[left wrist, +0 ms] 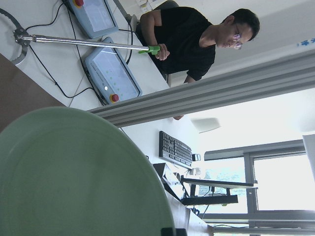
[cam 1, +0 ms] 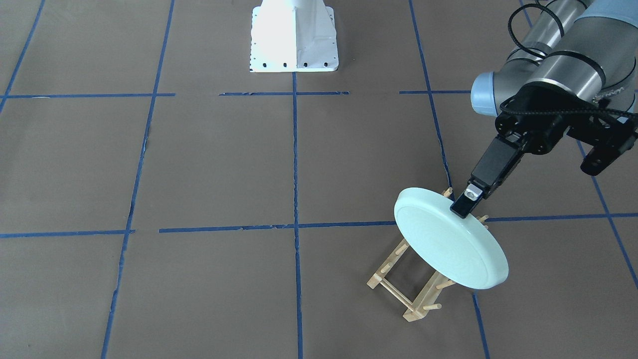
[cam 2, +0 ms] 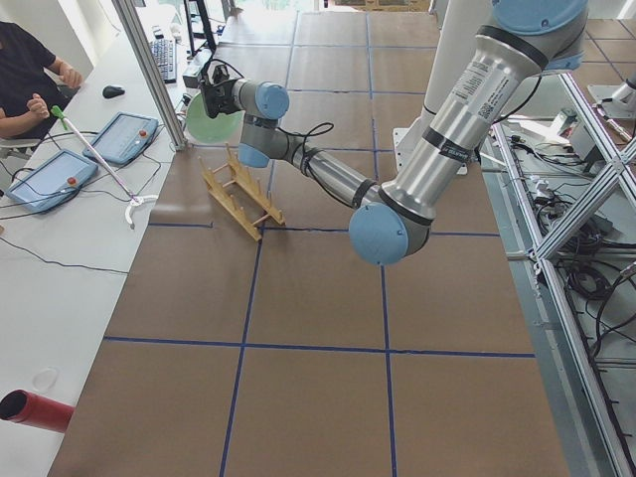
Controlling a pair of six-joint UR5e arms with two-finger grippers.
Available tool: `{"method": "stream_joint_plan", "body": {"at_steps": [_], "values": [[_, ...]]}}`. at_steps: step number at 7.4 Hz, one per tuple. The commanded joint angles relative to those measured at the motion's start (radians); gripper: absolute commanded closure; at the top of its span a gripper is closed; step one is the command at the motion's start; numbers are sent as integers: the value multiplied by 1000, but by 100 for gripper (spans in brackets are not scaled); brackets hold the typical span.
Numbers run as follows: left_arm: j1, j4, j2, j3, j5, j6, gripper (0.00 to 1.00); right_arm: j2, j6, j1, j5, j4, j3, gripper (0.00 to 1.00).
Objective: Place plate on rack
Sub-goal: 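Carry the upright plate with the left gripper above the wooden rack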
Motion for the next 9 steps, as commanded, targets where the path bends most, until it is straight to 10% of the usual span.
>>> {"method": "stream_joint_plan", "body": {"at_steps": [1, 9], "values": [[42, -77, 2, 38, 159, -5, 100, 1, 0, 0, 0, 0, 1, 0], [130, -94, 48, 62, 241, 4, 100, 1, 0, 0, 0, 0, 1, 0]]}}
